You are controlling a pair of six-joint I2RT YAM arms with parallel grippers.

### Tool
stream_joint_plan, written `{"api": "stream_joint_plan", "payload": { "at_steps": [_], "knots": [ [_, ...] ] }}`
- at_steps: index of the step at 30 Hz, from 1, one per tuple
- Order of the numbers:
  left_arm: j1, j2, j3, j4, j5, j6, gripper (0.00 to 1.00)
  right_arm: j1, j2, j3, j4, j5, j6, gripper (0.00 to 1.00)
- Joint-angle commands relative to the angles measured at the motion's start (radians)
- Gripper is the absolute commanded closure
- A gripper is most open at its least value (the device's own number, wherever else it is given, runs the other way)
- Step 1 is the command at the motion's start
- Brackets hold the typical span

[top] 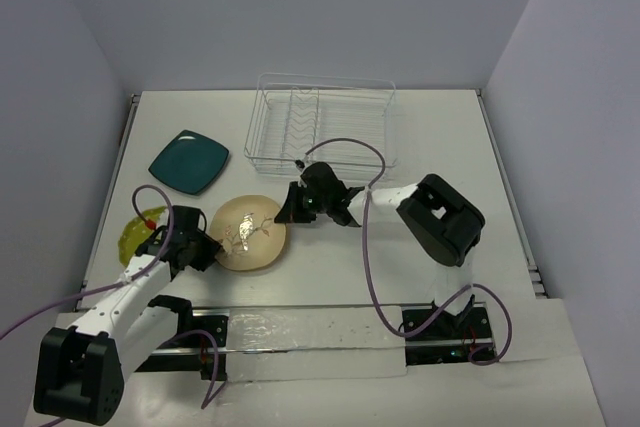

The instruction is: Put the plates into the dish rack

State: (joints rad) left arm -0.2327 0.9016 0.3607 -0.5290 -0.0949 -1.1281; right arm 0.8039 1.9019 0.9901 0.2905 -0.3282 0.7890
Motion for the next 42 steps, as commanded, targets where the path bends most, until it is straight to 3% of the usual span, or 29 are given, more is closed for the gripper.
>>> {"api": "stream_joint_plan", "payload": {
  "at_steps": [1, 6, 12, 16, 21, 24, 30, 33, 42],
  "knots": [
    [-0.018, -0.064, 0.023, 0.014, 0.063, -0.003, 0.38, 0.078, -0.202, -0.005, -0.015, 0.030, -0.141, 1.00],
    [-0.020, -0.194, 0.138, -0.072, 0.019, 0.009, 0.06, 0.077, -0.406, 0.023, -0.140, 0.267, -0.345, 1.00],
    [-0.019, -0.260, 0.403, -0.199, -0.124, -0.009, 0.03, 0.067, -0.566, 0.246, -0.299, 0.488, -0.642, 1.00],
    [-0.019, -0.195, 0.519, -0.169, -0.199, 0.025, 0.01, 0.033, -0.589, 0.375, -0.325, 0.515, -0.875, 1.00],
    [-0.016, 0.020, 0.625, -0.138, -0.213, 0.078, 0.01, -0.056, -0.486, 0.622, -0.372, 0.454, -1.285, 1.00],
    [-0.009, 0.118, 0.671, -0.113, -0.204, 0.103, 0.01, -0.128, -0.410, 0.702, -0.322, 0.359, -1.411, 1.00],
    [0.044, 0.220, 0.694, -0.054, -0.143, 0.150, 0.01, -0.233, -0.233, 0.818, -0.181, 0.203, -1.598, 1.00],
    [0.106, 0.241, 0.692, -0.033, -0.098, 0.174, 0.01, -0.264, -0.118, 0.941, -0.210, 0.131, -1.643, 1.00],
    [0.171, 0.289, 0.707, -0.049, -0.091, 0.219, 0.01, -0.292, 0.087, 1.067, -0.119, 0.163, -1.786, 1.00]
  ]
}}
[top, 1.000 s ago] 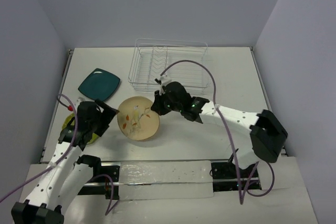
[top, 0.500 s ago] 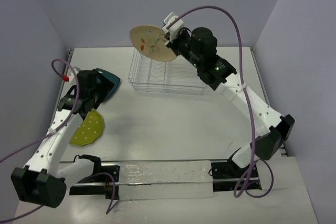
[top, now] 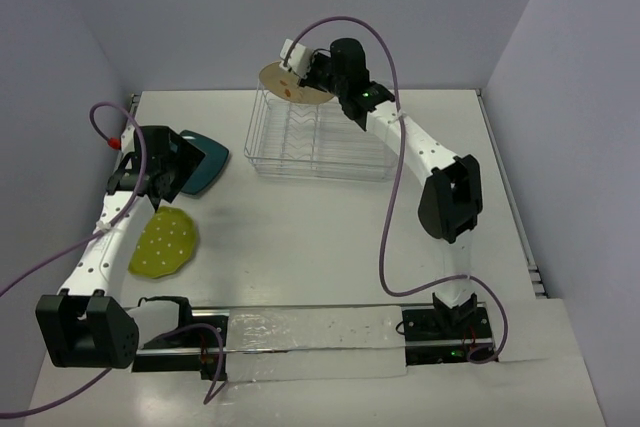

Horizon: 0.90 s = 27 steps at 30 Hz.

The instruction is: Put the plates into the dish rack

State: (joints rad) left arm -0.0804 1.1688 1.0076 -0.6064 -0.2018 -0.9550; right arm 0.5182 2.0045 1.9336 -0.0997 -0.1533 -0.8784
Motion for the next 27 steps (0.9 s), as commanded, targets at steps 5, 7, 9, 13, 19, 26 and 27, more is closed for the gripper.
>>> {"api": "stream_joint_plan", "payload": {
  "at_steps": [5, 7, 9, 13, 19, 26, 27],
  "knots": [
    [0.038, 0.051, 0.056, 0.035, 0.041, 0.073, 0.01, -0.005, 0.057, 0.177, 0.301, 0.009, -0.205, 1.00],
    [0.046, 0.065, 0.055, 0.044, 0.057, 0.083, 0.01, -0.004, 0.073, 0.187, 0.309, 0.000, -0.215, 1.00],
    [0.058, 0.076, 0.054, 0.048, 0.069, 0.088, 0.01, -0.003, 0.091, 0.179, 0.326, 0.010, -0.233, 1.00],
    [0.073, 0.105, 0.049, 0.066, 0.100, 0.096, 0.01, -0.003, 0.111, 0.174, 0.300, 0.010, -0.246, 1.00],
    [0.077, 0.128, 0.045, 0.077, 0.126, 0.101, 0.01, -0.005, 0.135, 0.157, 0.273, 0.008, -0.247, 1.00],
    [0.077, 0.134, 0.040, 0.075, 0.121, 0.102, 0.01, -0.010, 0.170, 0.150, 0.263, -0.004, -0.216, 1.00],
    [0.077, 0.134, 0.040, 0.076, 0.121, 0.102, 0.01, -0.012, 0.175, 0.150, 0.257, -0.010, -0.210, 1.00]
  ]
}}
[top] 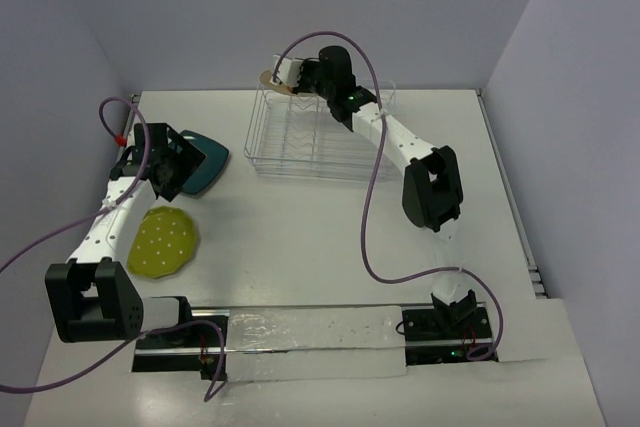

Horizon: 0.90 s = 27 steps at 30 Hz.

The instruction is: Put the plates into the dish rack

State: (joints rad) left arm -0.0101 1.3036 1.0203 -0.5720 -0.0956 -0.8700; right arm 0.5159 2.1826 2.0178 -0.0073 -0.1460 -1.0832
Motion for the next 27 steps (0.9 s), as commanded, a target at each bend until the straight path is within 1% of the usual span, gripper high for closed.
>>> {"api": "stream_joint_plan", "payload": {
  "at_steps": [1, 9, 12, 16, 19, 25, 27],
  "knots": [
    [0.007, -0.001, 0.025, 0.041, 0.014, 0.016, 0.01, -0.011, -0.001, 0.066, 0.162, -0.018, 0.000, 1.00],
    [0.007, 0.020, 0.027, 0.044, 0.025, 0.017, 0.01, -0.025, 0.024, 0.026, 0.188, -0.019, 0.056, 1.00],
    [0.007, 0.024, 0.028, 0.047, 0.022, 0.018, 0.01, -0.032, 0.043, 0.007, 0.238, -0.017, 0.080, 1.00],
    [0.031, 0.044, 0.030, 0.059, 0.040, 0.020, 0.01, -0.039, 0.067, 0.010, 0.281, -0.056, 0.139, 0.96],
    [0.030, 0.051, 0.026, 0.071, 0.055, 0.022, 0.01, -0.040, 0.087, 0.020, 0.294, -0.070, 0.168, 0.93],
    [0.033, 0.040, 0.020, 0.067, 0.042, 0.027, 0.01, -0.042, 0.116, 0.021, 0.329, -0.052, 0.211, 0.88],
    [0.032, 0.037, 0.024, 0.062, 0.042, 0.028, 0.01, -0.045, 0.121, 0.022, 0.339, -0.046, 0.235, 0.83]
  ]
}}
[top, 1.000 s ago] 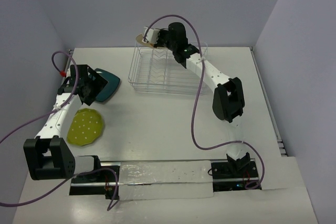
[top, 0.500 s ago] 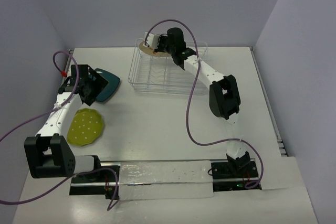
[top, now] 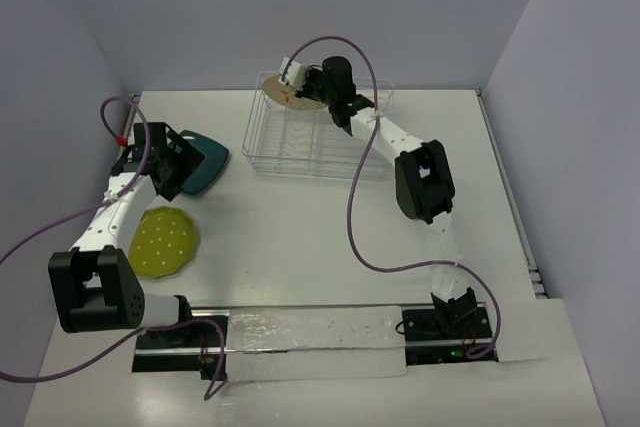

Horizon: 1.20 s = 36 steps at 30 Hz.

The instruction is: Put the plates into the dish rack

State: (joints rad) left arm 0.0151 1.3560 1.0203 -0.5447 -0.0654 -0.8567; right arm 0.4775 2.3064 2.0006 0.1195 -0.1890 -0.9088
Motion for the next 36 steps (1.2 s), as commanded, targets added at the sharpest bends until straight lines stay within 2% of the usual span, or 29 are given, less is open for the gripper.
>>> {"api": "stream_joint_plan", "payload": {
  "at_steps": [1, 6, 8, 10, 12, 21, 26, 28, 32, 35, 36],
  "knots": [
    [0.006, -0.015, 0.024, 0.034, 0.013, 0.015, 0.01, -0.009, -0.001, 0.040, 0.218, 0.000, 0.062, 0.83],
    [0.006, -0.030, 0.020, 0.040, 0.018, 0.015, 0.01, -0.015, -0.001, 0.039, 0.240, 0.041, 0.124, 0.45],
    [0.006, -0.028, 0.020, 0.042, 0.022, 0.018, 0.01, -0.016, -0.006, 0.041, 0.248, 0.060, 0.155, 0.36],
    [0.006, -0.024, 0.020, 0.046, 0.038, 0.017, 0.01, -0.018, -0.010, 0.055, 0.249, 0.066, 0.194, 0.22],
    [0.006, -0.021, 0.017, 0.054, 0.048, 0.015, 0.01, -0.020, -0.014, 0.063, 0.246, 0.057, 0.215, 0.15],
    [0.006, -0.008, 0.018, 0.060, 0.058, 0.005, 0.01, -0.019, -0.076, 0.042, 0.233, 0.016, 0.296, 0.10],
    [-0.001, 0.040, 0.040, 0.068, 0.098, 0.078, 0.01, -0.019, -0.244, -0.080, 0.260, -0.107, 0.419, 0.04],
    [-0.017, 0.083, 0.074, 0.038, 0.069, 0.108, 0.01, -0.017, -0.297, -0.105, 0.242, -0.155, 0.487, 0.02],
    [-0.097, 0.153, 0.165, -0.003, -0.178, 0.199, 0.01, -0.019, -0.435, -0.149, 0.150, -0.186, 0.658, 0.00],
    [-0.077, 0.170, 0.194, -0.027, -0.255, 0.157, 0.01, -0.019, -0.506, -0.147, 0.024, -0.198, 0.768, 0.00],
    [-0.061, 0.165, 0.181, -0.014, -0.231, 0.144, 0.01, -0.018, -0.547, -0.161, -0.045, -0.205, 0.827, 0.00]
  ]
}}
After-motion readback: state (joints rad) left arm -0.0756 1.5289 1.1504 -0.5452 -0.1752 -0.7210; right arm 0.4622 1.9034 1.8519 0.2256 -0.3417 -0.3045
